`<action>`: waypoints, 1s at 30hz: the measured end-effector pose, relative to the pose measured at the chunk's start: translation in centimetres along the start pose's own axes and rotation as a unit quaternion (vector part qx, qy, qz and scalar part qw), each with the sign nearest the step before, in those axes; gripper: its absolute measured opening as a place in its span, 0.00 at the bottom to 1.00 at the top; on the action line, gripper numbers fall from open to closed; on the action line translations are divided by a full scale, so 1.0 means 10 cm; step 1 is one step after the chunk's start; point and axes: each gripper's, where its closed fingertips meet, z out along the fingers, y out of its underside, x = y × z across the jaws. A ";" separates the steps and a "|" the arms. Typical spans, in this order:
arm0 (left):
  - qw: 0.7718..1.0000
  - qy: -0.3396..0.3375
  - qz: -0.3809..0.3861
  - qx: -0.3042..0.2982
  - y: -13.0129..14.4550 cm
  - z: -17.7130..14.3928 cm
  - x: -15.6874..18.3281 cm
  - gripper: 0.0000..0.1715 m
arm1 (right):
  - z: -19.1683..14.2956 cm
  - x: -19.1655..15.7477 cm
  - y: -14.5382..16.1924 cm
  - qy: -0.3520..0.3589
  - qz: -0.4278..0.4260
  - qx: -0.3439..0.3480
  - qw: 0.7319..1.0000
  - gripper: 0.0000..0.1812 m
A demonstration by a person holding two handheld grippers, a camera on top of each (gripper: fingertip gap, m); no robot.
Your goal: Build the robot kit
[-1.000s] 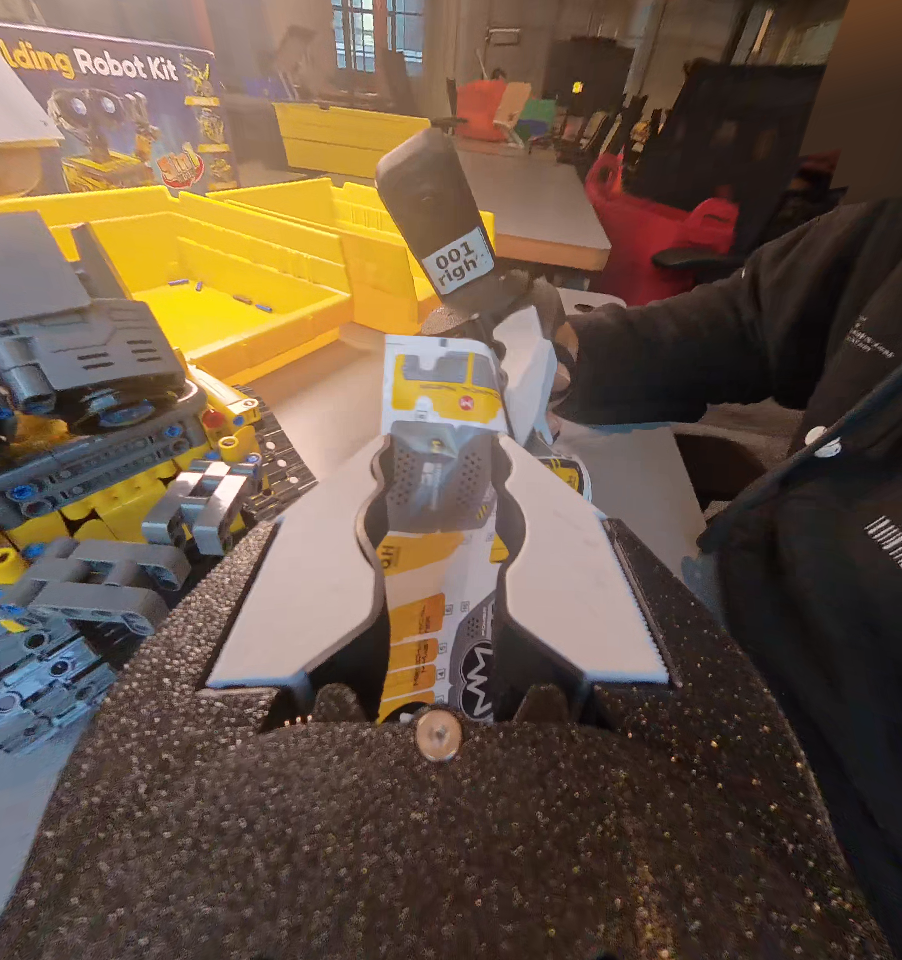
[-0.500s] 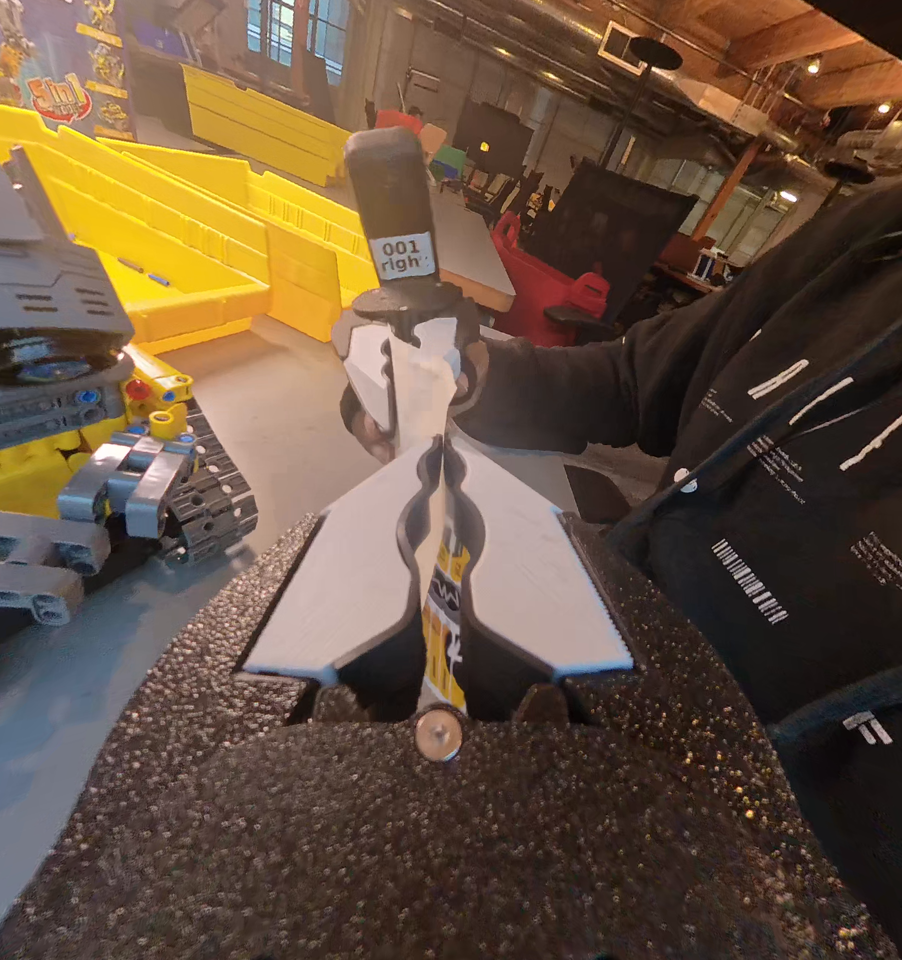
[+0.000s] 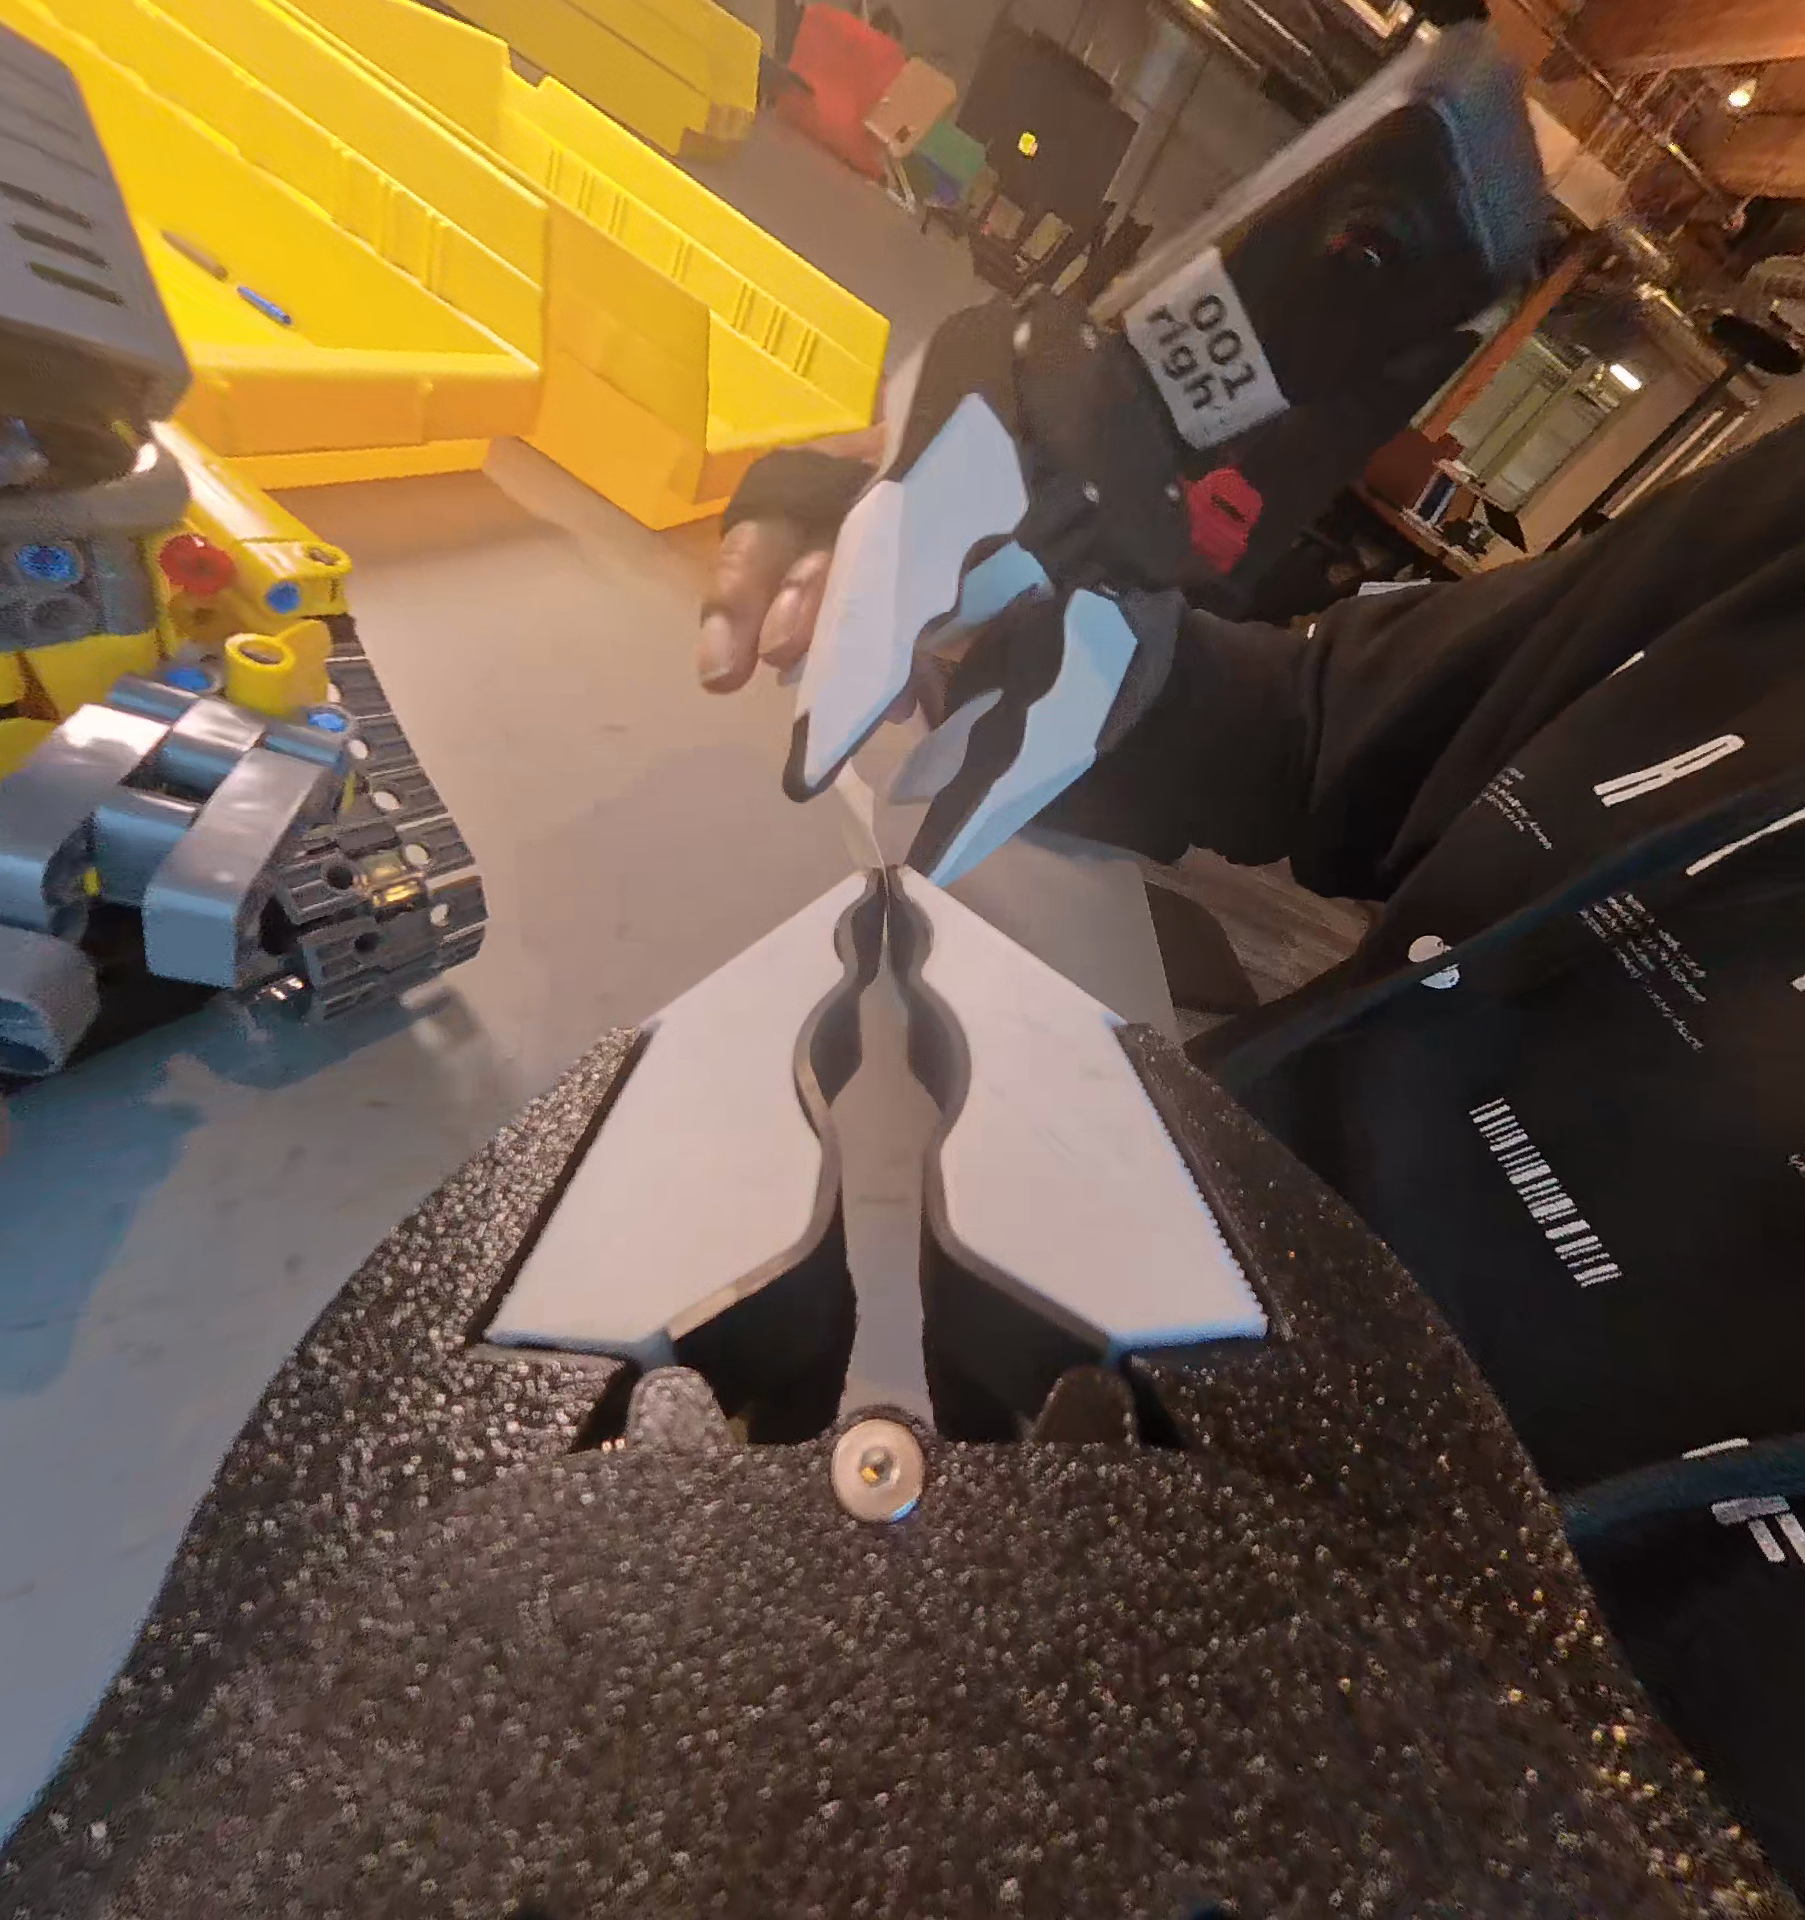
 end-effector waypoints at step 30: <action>0.997 -0.021 -0.049 0.048 -0.10 -0.13 -0.19 0.00 | -0.40 0.41 -0.30 0.081 0.082 0.131 0.985 0.21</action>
